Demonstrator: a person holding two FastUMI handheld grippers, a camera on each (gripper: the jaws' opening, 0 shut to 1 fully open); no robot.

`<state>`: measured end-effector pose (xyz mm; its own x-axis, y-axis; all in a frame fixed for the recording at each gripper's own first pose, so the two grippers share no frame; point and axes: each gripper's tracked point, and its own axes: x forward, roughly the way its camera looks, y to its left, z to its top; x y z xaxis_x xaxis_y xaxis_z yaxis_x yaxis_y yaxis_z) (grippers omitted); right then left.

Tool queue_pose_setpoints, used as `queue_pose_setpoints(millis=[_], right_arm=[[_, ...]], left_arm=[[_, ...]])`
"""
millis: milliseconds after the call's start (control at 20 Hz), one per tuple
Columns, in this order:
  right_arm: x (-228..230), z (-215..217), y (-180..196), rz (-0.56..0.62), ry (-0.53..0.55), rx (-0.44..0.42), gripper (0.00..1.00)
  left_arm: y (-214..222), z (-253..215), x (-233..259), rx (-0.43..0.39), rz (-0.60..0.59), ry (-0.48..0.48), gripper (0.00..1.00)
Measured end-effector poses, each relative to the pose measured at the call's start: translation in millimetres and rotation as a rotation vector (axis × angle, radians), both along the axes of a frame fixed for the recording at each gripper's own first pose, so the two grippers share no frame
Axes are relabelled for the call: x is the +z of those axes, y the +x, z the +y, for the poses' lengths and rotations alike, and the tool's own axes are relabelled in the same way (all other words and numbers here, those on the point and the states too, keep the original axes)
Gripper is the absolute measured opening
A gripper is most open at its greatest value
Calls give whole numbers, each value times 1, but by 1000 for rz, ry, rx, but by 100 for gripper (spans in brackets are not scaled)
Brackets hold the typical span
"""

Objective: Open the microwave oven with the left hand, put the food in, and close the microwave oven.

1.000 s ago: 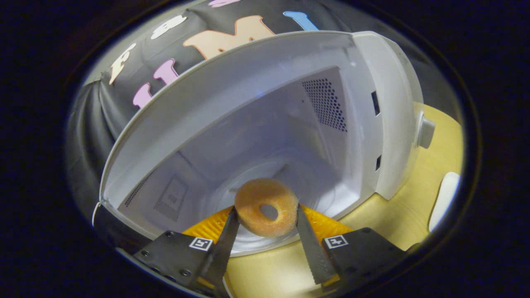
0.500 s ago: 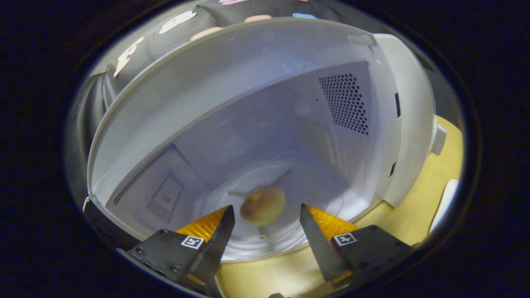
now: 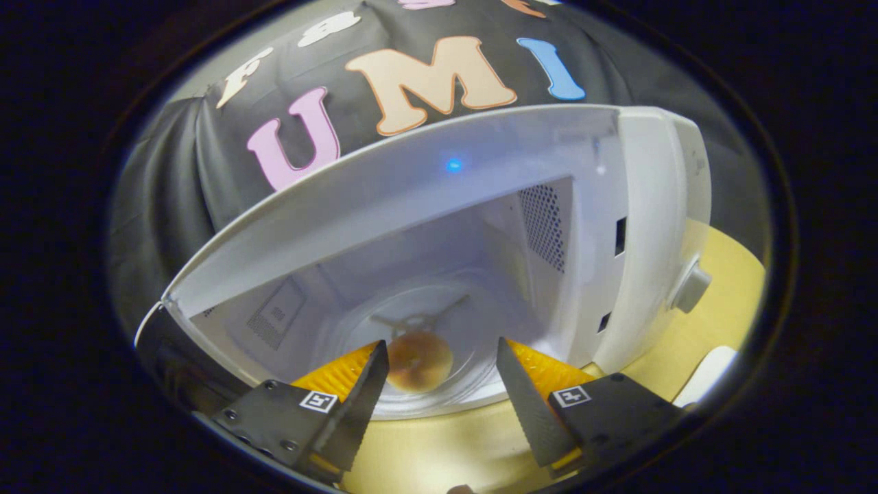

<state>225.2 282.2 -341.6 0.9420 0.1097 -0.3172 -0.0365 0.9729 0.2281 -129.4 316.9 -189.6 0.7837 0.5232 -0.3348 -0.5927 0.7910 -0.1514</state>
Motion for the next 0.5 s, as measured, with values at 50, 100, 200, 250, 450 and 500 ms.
queue_pose_setpoints(millis=[50,100,200,250,450,500], right_arm=[[3,0,-6,0,-10,23,91],[5,0,-12,-2,-20,44,91],[12,-3,-26,-1,-36,80,97],[15,-6,-34,2,-47,93,97],[33,-15,-62,-1,-86,168,98],[38,-18,-68,-7,-100,181,98]], left_arm=[[2,-1,0,-11,4,7,95],[3,-4,-1,-27,8,14,95],[8,-9,-2,-56,17,19,94],[10,-13,-5,-74,25,15,92],[18,-28,-16,-143,68,7,76],[20,-31,-18,-160,80,16,72]])
